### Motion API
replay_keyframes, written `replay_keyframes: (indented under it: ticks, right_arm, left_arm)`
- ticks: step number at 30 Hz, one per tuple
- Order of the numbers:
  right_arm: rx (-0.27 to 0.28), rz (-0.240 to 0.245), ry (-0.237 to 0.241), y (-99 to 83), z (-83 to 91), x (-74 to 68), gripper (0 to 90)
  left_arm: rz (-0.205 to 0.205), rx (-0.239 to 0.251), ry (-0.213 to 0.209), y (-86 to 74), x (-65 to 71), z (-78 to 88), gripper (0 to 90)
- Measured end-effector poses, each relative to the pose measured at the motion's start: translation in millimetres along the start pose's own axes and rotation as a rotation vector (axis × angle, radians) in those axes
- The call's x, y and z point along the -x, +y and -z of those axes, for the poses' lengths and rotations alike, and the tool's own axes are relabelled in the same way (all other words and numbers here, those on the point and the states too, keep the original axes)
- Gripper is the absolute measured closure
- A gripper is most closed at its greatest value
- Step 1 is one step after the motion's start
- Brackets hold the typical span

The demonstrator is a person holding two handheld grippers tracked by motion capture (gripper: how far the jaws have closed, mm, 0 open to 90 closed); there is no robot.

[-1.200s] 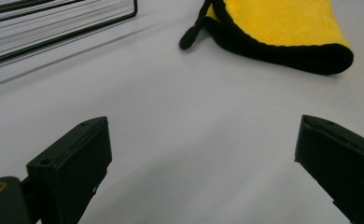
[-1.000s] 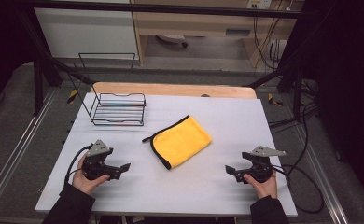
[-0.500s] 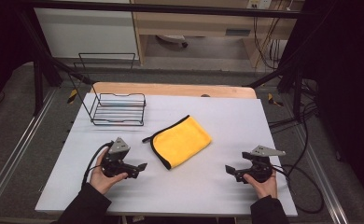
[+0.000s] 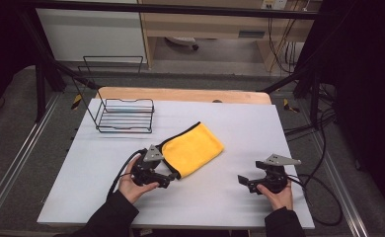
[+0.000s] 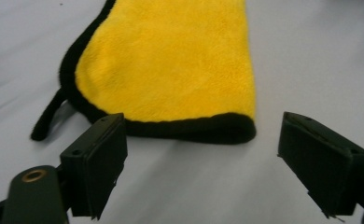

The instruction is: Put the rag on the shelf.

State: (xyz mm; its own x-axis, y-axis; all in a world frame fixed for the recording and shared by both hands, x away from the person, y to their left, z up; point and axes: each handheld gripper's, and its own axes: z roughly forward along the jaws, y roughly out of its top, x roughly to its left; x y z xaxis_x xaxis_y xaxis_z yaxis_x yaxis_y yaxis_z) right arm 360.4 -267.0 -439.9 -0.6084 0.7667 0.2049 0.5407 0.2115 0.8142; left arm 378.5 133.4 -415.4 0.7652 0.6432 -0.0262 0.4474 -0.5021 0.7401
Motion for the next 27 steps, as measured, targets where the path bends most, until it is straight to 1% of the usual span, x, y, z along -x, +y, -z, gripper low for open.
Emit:
replay_keyframes:
  ticks: [3, 4, 5, 6, 8, 9, 10, 11, 13, 14, 15, 16, 20, 21, 23, 26, 27]
  right_arm:
    - [-0.004, 0.001, 0.001, 0.0, -0.6, 0.0, 0.5]
    - [-0.004, 0.001, 0.001, 0.0, -0.6, 0.0, 0.5]
    - [-0.003, 0.004, 0.002, 0.1, -0.7, 0.2, 0.5]
    - [-0.003, 0.004, 0.001, 0.0, -0.7, 0.2, 0.5]
    - [-0.005, 0.002, 0.003, 0.0, -0.6, 0.1, 0.5]
    - [-0.005, 0.002, 0.003, 0.0, -0.6, 0.1, 0.5]
    - [-0.005, 0.003, 0.003, 0.0, -0.7, 0.1, 0.5]
    - [-0.004, 0.004, 0.003, 0.1, -0.7, 0.3, 0.5]
    - [-0.004, 0.005, 0.002, 0.1, -0.6, 0.4, 0.5]
    - [-0.004, 0.005, 0.002, 0.1, -0.6, 0.4, 0.5]
    - [-0.006, 0.005, 0.003, 0.1, -0.6, 0.4, 0.5]
    - [-0.007, 0.005, 0.002, 0.1, -0.6, 0.4, 0.5]
    - [-0.009, 0.005, 0.001, 0.1, -0.9, 0.3, 0.5]
    - [-0.008, 0.01, -0.001, 0.0, -1.4, 0.6, 0.5]
    - [-0.011, 0.008, 0.0, -0.2, -1.7, 0.3, 0.5]
    - [-0.012, 0.006, 0.001, -0.1, -1.7, 0.2, 0.5]
    - [-0.012, 0.006, 0.002, -0.1, -1.7, 0.2, 0.5]
  left_arm:
    - [-0.017, -0.012, -0.004, 5.8, 7.3, -7.9, 24.8]
    - [-0.024, -0.013, -0.01, 7.9, 9.9, -11.4, 24.8]
    - [-0.028, -0.016, -0.016, 9.3, 11.8, -14.3, 28.5]
    - [-0.032, -0.019, -0.017, 10.2, 13.3, -16.6, 30.1]
    - [-0.046, -0.035, -0.015, 12.0, 16.9, -23.0, 33.8]
    - [-0.052, -0.044, -0.017, 12.5, 18.5, -25.9, 33.8]
    - [-0.056, -0.05, -0.019, 12.7, 20.5, -29.7, 37.9]
    - [-0.059, -0.054, -0.02, 12.8, 21.3, -31.6, 39.9]
    - [-0.064, -0.073, -0.015, 12.5, 22.2, -36.0, 45.6]
    - [-0.066, -0.082, -0.009, 12.2, 22.3, -38.2, 45.6]
    - [-0.065, -0.092, 0.0, 11.7, 22.2, -40.6, 50.8]
    - [-0.06, -0.093, 0.002, 11.1, 22.3, -41.9, 52.6]
    - [-0.068, -0.098, 0.025, 8.2, 21.6, -45.2, 60.3]
    - [-0.068, -0.098, 0.025, 8.2, 21.6, -45.2, 62.5]
    - [-0.081, -0.102, 0.036, 7.8, 21.5, -46.3, 67.0]
    - [-0.079, -0.105, 0.035, 8.3, 21.7, -46.9, 72.0]
    - [-0.078, -0.108, 0.035, 8.6, 21.9, -47.0, 72.0]
